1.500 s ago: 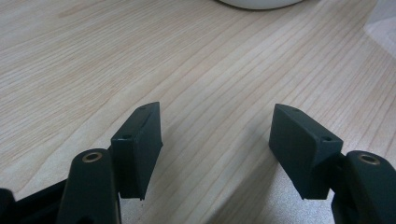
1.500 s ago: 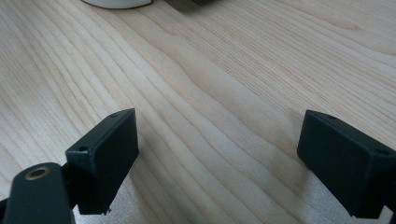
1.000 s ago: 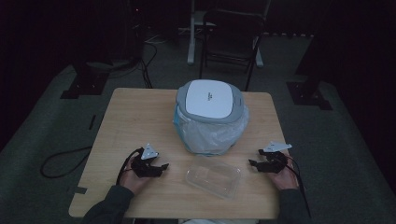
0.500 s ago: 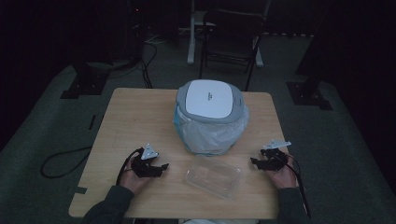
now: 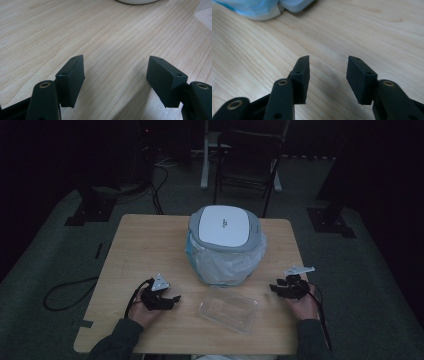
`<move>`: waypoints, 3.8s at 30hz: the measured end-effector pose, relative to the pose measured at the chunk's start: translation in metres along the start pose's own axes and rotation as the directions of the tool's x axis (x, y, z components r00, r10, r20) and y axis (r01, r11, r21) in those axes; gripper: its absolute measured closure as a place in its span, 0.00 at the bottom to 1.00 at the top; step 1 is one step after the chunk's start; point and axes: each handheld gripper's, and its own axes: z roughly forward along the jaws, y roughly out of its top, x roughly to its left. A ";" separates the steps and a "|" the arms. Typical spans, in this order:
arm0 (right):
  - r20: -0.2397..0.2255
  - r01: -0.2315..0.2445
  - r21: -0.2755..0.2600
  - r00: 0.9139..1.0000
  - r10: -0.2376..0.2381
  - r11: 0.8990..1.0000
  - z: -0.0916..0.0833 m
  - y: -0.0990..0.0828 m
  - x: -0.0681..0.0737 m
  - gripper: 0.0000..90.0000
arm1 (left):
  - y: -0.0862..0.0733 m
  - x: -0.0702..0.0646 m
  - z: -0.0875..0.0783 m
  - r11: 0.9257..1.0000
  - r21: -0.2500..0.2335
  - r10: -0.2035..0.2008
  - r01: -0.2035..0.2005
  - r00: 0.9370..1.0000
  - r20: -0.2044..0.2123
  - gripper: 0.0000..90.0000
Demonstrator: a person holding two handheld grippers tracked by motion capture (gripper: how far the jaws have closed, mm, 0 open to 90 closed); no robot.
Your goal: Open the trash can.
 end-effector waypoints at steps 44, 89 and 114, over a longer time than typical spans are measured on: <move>0.003 -0.009 -0.166 1.000 0.010 0.986 -0.064 0.095 0.006 0.60 | 0.000 0.000 0.001 1.000 -0.004 -0.002 0.002 1.000 0.006 0.34; -0.023 0.075 -0.377 0.996 -0.091 0.923 -0.094 0.180 0.048 0.99 | 0.001 0.000 0.001 1.000 0.000 0.001 -0.001 1.000 0.004 0.34; -0.011 0.108 -0.340 0.993 -0.118 0.934 -0.078 0.196 0.061 0.98 | 0.001 0.000 0.001 1.000 -0.002 -0.001 0.001 1.000 0.000 0.34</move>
